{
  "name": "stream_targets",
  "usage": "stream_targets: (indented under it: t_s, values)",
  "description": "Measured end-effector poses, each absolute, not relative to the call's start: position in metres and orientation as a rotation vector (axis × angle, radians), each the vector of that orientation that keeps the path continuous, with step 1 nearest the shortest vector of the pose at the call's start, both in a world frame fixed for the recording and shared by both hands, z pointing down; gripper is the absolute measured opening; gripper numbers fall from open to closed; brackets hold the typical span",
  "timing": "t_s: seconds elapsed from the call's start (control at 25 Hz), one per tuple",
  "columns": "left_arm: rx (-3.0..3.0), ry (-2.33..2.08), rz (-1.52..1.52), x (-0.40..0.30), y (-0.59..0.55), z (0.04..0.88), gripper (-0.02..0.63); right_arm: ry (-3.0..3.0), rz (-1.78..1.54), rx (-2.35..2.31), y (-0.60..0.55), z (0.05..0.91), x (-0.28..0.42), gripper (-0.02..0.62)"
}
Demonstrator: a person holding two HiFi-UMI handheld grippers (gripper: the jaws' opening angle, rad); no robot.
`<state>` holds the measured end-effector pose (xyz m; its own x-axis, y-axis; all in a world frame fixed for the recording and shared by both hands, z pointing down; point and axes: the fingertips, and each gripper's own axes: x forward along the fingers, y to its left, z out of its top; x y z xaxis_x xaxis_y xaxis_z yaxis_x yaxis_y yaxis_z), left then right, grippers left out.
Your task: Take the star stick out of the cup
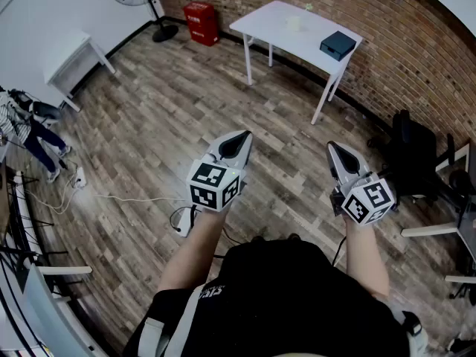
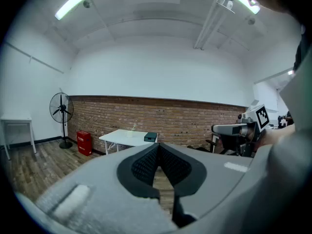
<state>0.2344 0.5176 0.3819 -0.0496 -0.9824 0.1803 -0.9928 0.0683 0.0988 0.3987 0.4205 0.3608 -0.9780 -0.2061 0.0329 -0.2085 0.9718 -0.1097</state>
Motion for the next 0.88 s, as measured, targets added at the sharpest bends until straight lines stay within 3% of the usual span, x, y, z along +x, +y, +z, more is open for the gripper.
stream_targets:
  t_s: [0.48, 0.88]
  values:
    - [2.014, -2.117, 0.053, 0.199, 0.505, 0.392, 0.006, -3.084, 0.201, 0.348, 0.406, 0.378, 0.373, -0.002]
    - [1.956, -2.123, 0.085, 0.139, 0.418, 0.408, 0.006, -3.144, 0.348, 0.331, 0.303, 0.381, 0.310, 0.000]
